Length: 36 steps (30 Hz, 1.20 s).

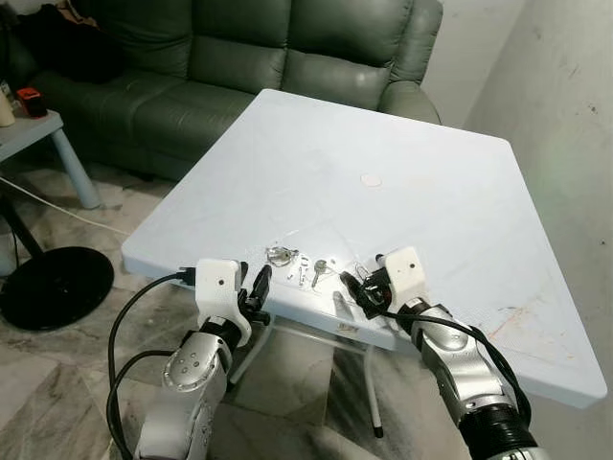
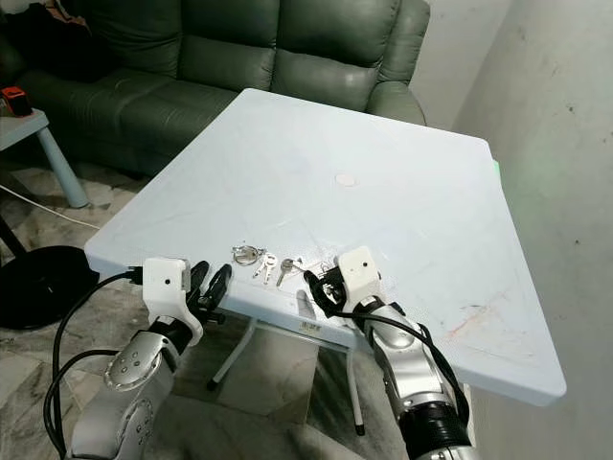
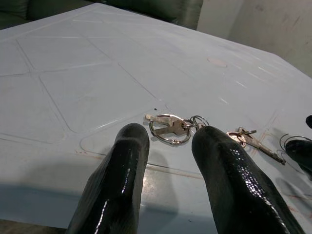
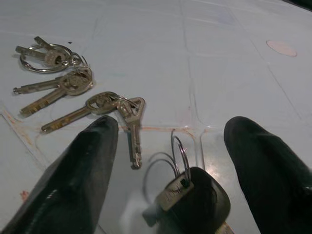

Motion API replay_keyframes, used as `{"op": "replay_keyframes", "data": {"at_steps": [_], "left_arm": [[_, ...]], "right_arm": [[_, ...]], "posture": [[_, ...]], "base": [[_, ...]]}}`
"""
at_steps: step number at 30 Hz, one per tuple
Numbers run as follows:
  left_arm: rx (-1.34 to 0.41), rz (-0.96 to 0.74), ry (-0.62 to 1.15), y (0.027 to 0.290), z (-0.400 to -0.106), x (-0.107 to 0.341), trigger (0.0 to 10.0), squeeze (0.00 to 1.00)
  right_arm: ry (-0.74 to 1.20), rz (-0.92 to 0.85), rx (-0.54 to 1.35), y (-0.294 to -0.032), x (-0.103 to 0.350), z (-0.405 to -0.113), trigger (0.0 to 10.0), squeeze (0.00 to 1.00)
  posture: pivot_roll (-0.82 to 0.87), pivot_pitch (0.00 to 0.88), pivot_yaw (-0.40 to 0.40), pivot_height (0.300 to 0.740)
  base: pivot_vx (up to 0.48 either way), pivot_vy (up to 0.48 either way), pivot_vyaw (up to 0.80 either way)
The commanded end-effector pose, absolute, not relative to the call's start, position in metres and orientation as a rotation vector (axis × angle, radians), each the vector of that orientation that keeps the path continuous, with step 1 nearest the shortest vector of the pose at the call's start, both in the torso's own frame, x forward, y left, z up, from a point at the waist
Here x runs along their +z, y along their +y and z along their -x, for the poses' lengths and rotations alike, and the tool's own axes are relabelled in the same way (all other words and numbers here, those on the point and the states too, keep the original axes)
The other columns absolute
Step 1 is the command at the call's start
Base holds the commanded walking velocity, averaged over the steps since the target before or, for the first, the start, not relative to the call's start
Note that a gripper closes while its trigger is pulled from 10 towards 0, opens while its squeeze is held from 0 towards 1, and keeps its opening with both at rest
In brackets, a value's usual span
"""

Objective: Hang keys on a hook

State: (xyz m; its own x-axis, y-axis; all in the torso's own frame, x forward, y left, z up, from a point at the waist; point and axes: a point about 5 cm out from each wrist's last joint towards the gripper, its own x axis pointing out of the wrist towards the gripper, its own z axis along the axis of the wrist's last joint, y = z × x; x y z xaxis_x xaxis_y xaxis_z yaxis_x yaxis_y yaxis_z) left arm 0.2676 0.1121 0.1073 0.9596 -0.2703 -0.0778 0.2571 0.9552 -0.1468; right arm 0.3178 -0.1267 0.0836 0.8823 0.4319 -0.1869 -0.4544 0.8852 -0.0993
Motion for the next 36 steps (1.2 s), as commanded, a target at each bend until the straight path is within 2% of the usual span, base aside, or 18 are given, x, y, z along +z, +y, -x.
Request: {"op": "replay_keyframes", "data": {"at_steps": [1,36], "left_arm": [[-0.274,0.133,0.094,0.1089,-0.2657,0.1093,10.0,0.0],[-0.264,0.137,0.095,0.1087,-0.2643,0.1105,10.0,0.0]], "right_arm": [[0.165,0.158,0.456,-0.1274,0.0844,-0.3201,0.0,0.0],[0.187,0.254,0.417,-0.1244,0.0797,-0.324,0.0,0.0]], "posture": [[0.18,0.026,-0.136,0.74],[0.19,0.024,-0.145,0.74]], "base": [[0.0,0.0,0.0],[0.0,0.0,0.0]]}}
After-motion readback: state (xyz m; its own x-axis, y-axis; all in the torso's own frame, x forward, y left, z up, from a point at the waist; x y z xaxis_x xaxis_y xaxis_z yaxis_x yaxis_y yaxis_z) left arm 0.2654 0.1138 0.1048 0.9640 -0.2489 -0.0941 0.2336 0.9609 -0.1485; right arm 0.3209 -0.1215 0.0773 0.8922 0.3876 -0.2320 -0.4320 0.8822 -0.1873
